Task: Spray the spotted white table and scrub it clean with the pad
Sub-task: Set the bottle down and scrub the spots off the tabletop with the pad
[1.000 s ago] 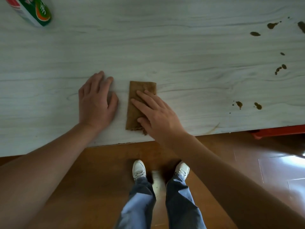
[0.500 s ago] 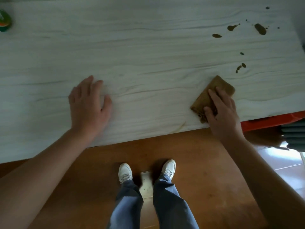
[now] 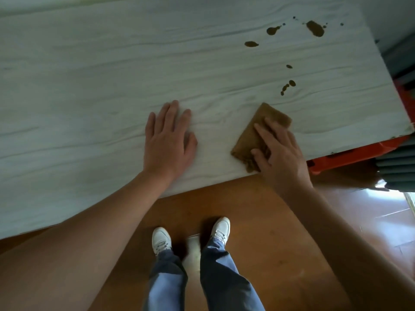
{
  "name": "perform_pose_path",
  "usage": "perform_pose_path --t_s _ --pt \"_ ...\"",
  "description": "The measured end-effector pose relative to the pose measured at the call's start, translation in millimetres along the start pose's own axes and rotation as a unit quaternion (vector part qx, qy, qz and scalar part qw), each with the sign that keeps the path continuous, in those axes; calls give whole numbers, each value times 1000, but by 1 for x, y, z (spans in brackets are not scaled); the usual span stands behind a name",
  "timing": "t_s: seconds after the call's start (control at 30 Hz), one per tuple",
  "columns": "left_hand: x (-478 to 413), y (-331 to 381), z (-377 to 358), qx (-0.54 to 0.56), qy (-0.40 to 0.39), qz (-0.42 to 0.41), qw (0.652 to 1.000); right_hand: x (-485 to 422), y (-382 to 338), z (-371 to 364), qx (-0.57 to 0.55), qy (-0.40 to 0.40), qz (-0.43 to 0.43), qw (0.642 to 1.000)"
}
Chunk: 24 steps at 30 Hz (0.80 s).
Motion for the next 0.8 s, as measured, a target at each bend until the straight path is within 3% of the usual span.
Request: perform_pose_path --t_s 0.17,0.27,0.43,0.53,0.63,0.73,0.8 --pt "0 2 2 1 13 4 1000 -23 89 37 7 54 -130 990" --pt "-1 4 2 1 14 5 1000 -41 95 41 10 75 -158 984" --pt "-1 3 1 -7 14 11 1000 -54 19 9 -7 6 -58 998" --pt "-2 4 0 -14 13 8 1000 -25 -43 -20 -6 -57 74 996" --pt "-3 4 0 -14 17 7 1000 7 -59 -29 12 -65 171 983" --pt "-4 5 0 -11 26 10 1000 6 -16 -15 17 -53 167 984" --pt "-4 5 1 -11 29 10 999 -6 27 5 28 -35 111 993"
Point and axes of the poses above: each hand's wrist, its own x-axis away from the middle knuckle, its own z-axis out of the back of the hand, y = z × x, the point moved 10 cm from there along -x, towards the middle knuckle, and after that the axes turned 10 degrees about z, right-handed, at the moved point
